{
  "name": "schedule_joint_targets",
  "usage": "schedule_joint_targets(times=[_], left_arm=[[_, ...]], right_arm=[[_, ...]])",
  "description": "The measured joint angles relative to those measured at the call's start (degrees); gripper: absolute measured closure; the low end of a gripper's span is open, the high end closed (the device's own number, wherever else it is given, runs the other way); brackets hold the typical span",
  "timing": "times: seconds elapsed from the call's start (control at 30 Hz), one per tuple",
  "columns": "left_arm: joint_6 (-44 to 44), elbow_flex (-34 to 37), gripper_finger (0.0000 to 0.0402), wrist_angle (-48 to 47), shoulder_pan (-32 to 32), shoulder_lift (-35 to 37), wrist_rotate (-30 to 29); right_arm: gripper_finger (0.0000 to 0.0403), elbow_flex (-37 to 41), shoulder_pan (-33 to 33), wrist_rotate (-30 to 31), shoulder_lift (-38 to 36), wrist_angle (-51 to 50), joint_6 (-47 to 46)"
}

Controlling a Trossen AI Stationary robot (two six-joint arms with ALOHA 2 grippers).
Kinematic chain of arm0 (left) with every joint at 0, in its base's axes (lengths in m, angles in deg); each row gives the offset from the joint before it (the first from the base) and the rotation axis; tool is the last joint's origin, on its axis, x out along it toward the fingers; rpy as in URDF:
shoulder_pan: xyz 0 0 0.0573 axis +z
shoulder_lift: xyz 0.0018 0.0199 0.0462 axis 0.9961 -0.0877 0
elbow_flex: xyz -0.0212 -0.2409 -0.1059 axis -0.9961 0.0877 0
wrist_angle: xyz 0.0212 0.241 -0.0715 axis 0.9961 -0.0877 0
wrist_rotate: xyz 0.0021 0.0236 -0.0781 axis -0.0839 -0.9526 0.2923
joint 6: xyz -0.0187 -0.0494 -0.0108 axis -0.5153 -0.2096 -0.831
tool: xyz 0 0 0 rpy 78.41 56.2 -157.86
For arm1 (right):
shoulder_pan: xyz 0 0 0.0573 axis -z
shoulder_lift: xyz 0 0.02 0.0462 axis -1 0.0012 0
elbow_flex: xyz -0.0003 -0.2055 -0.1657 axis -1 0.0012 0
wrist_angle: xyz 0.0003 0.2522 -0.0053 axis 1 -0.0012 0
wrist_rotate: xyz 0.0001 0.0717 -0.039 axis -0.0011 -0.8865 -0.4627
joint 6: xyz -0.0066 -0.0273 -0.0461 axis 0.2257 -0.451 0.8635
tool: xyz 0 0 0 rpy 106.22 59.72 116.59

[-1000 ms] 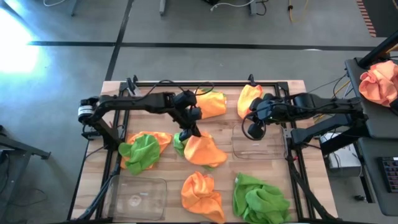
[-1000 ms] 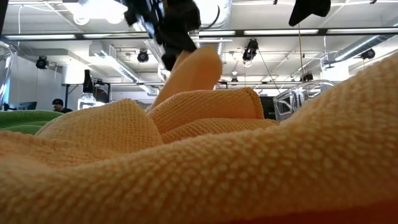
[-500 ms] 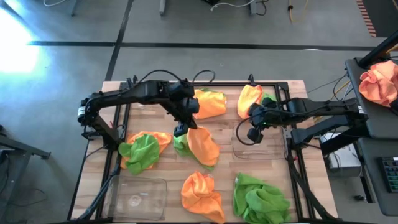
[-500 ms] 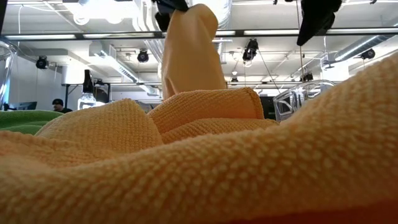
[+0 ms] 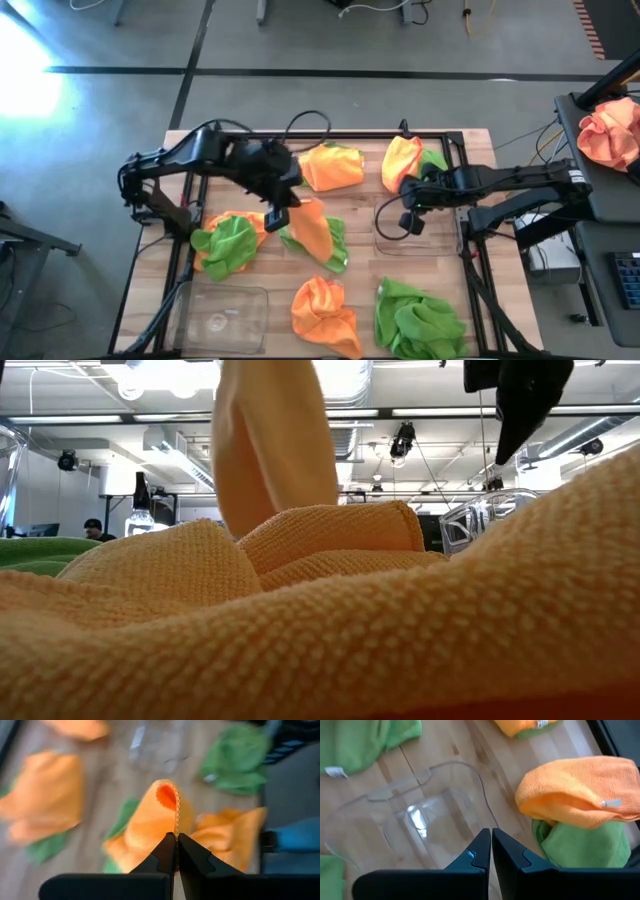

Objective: Sort microfiber towel by color & place in baskets
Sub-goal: Put the center yellow towel into the left transparent bin

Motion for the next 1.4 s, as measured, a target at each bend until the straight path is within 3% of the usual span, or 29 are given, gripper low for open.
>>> schedule_joint_targets(times=[0.17,0.57,1.0,1.4], left_arm=[[-11.12,-3.43,0.0401,-10.61,-7.04,0.0,-12.02],[-31.96,-9.39,0.0401,-10.53,-24.16,0.63,-27.2],[-44.85,-3.19,0.0401,-10.53,-38.19,1.61,-31.01],[-71.45,7.19,0.0401,-10.53,-55.76,3.78,-31.64]], right_arm=[[0.039,2.27,0.0,-0.03,0.0,0.06,1.11],[0.039,2.95,0.0,-0.05,0.0,0.54,4.74],[0.039,2.95,0.0,-0.07,0.0,0.98,0.43],[0.039,2.95,0.0,-0.09,0.0,1.91,-8.14]])
